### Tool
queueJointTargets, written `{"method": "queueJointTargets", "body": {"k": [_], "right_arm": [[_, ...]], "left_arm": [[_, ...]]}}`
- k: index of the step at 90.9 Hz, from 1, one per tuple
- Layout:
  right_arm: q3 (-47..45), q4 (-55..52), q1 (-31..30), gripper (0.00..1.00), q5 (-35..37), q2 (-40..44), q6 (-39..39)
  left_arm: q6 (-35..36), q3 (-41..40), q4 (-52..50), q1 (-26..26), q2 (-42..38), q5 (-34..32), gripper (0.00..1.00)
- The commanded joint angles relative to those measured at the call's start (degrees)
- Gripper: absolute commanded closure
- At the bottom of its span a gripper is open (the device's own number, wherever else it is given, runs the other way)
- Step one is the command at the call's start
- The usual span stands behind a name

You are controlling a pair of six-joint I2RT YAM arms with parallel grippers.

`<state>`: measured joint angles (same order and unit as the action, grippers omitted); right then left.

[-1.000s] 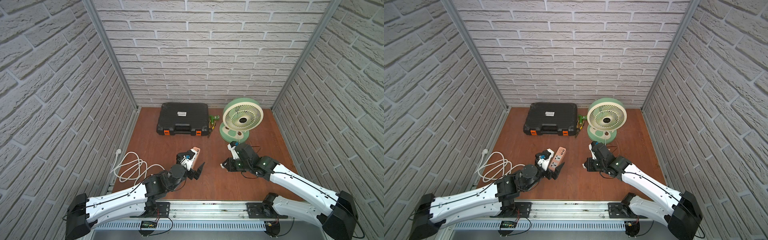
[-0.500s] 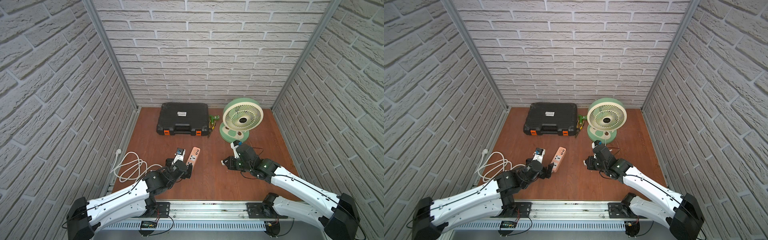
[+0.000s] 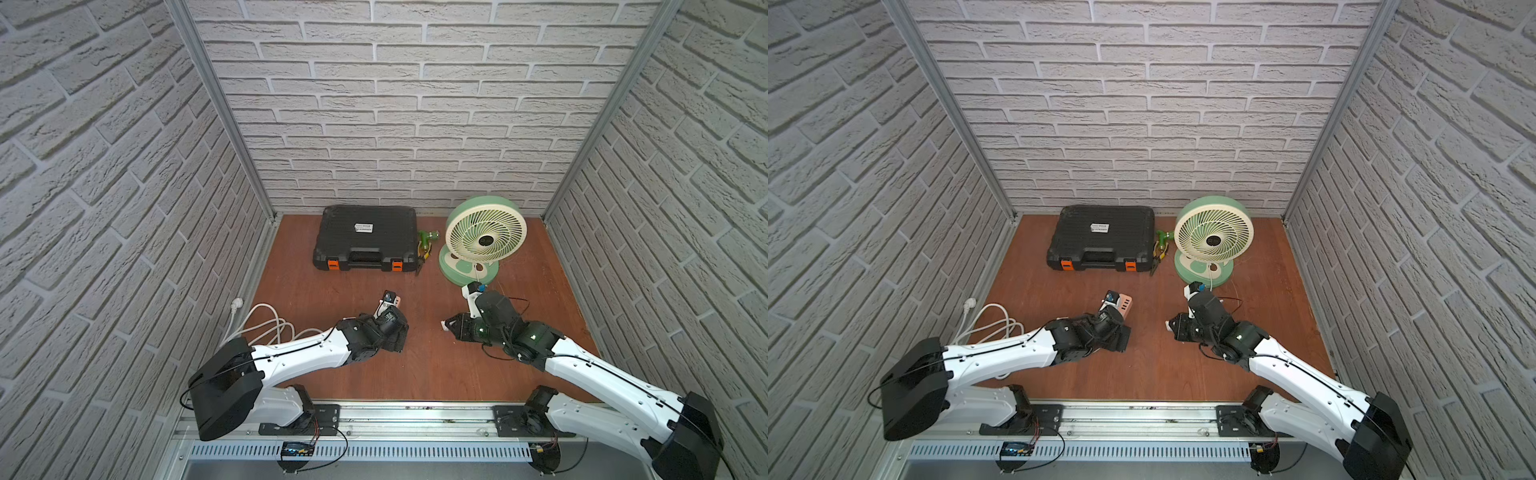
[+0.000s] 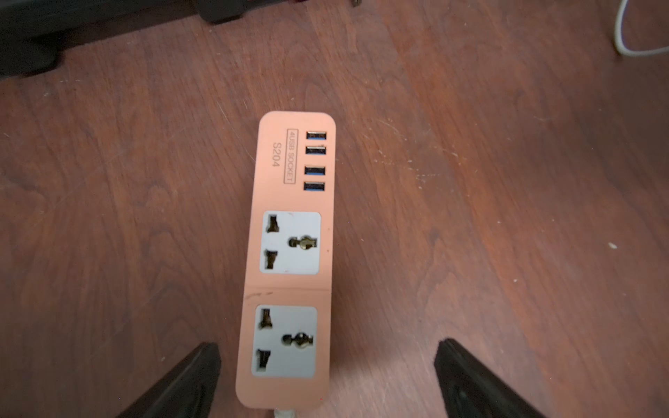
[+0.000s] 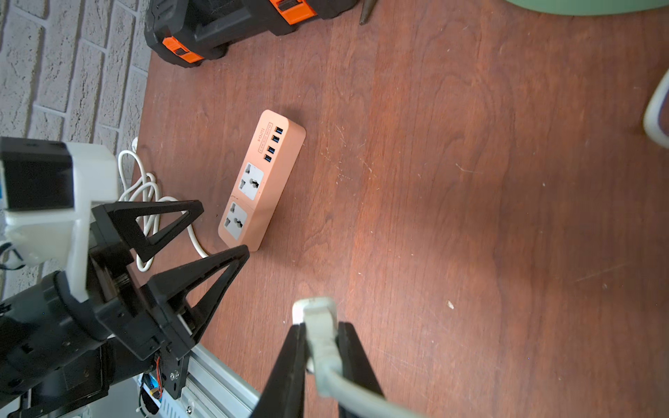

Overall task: Plug the desk fan into the power strip
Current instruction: Adjust the socket at the center of the board.

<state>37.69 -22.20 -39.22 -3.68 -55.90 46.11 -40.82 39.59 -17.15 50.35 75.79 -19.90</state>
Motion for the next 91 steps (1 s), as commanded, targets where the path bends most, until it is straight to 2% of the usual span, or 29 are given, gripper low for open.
{"method": "queueJointTargets", "body": {"k": [1, 18, 63, 91], "right_arm": [[-0.39, 2.17, -0.33, 0.97, -0.16, 0.79, -0.14], [-0.98, 2.24, -0.33, 0.97, 0.07, 1.46, 0.12], [-1.09, 2.04, -0.33, 0.97, -0.08, 1.91, 0.45], [-1.33, 1.91, -0.33, 0.97, 0.26, 3.79, 0.64]], "left_arm": [[-1.98, 1.60, -0.39, -0.98, 1.66, -0.01, 0.04], [-5.56, 0.92, 0.09, -3.65, 4.42, 3.72, 0.09], [-10.04, 1.14, 1.31, -4.79, 10.07, 4.43, 0.12], [-12.59, 3.34, 2.63, -5.27, 15.52, 6.13, 0.26]]}}
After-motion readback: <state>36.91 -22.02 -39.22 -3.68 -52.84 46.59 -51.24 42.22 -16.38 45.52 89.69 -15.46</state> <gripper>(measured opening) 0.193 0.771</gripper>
